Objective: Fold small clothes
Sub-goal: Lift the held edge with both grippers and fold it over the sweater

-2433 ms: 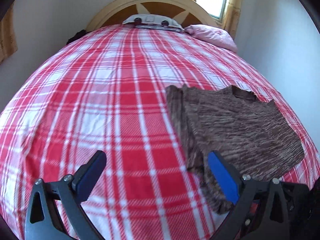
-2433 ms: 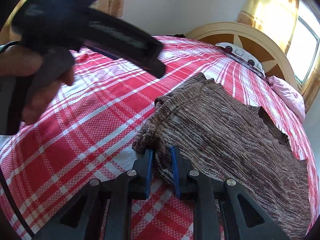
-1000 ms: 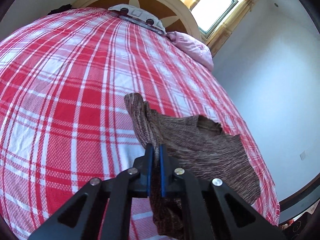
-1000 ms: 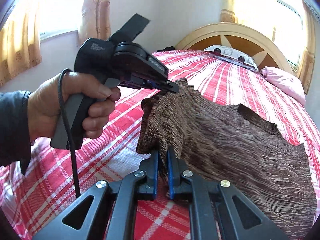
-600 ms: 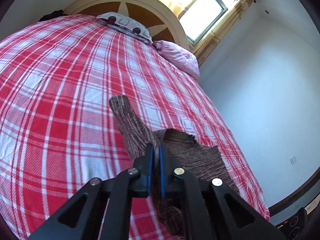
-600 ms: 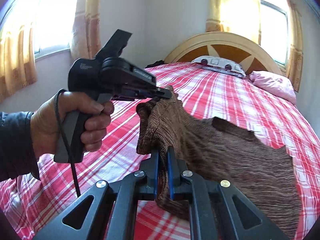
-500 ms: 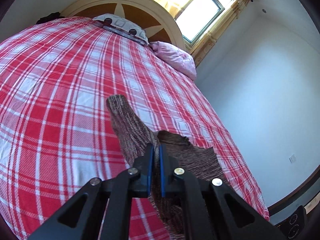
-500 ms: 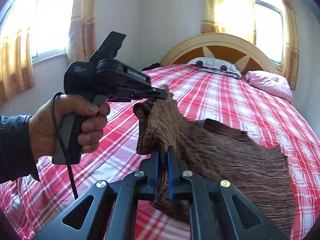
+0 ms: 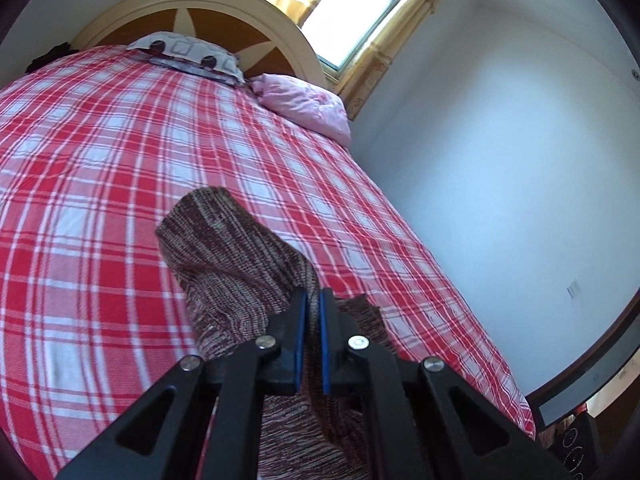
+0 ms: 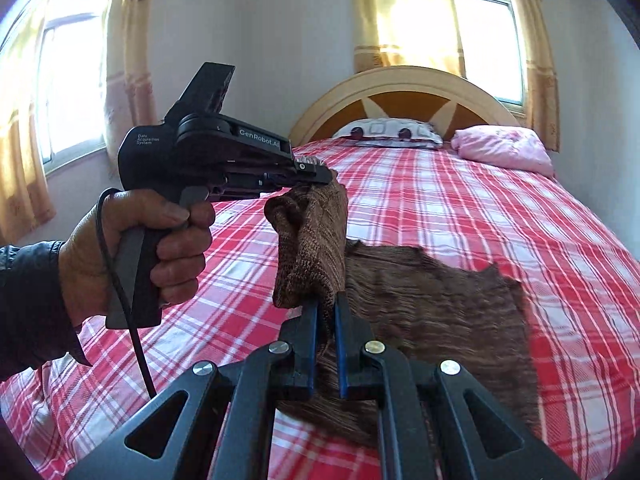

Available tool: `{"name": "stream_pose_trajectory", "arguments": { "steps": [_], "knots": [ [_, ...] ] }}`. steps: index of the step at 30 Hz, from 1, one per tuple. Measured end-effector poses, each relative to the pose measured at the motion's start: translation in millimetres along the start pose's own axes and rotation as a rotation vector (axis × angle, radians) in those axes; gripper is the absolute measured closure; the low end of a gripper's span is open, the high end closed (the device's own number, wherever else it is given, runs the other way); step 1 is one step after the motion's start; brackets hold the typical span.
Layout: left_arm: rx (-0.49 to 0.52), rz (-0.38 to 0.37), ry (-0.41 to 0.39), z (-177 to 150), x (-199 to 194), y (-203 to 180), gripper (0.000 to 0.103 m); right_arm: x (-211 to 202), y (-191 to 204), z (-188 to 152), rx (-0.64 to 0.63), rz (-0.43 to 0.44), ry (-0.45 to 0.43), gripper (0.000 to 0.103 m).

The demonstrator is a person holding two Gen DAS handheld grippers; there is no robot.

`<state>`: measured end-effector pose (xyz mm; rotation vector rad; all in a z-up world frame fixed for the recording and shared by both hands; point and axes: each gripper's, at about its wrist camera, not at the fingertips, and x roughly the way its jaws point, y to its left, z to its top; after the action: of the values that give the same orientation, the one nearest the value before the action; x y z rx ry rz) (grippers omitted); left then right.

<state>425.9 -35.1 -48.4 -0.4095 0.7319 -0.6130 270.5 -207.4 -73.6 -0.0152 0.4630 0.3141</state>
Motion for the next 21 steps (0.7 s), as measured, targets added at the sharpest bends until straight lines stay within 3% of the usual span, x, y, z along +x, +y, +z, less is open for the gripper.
{"name": "stream_pose_trajectory", "arguments": {
  "steps": [12, 21],
  "knots": [
    [0.056, -0.060, 0.114, -16.3, 78.3, -59.0, 0.097, -24.7, -77.1, -27.1, 0.101, -0.104, 0.031, 0.096],
    [0.113, -0.060, 0.210, -40.2, 122.6, -89.0, 0.097, -27.0, -118.3, -61.7, 0.229, -0.116, 0.109, 0.097]
  ]
}}
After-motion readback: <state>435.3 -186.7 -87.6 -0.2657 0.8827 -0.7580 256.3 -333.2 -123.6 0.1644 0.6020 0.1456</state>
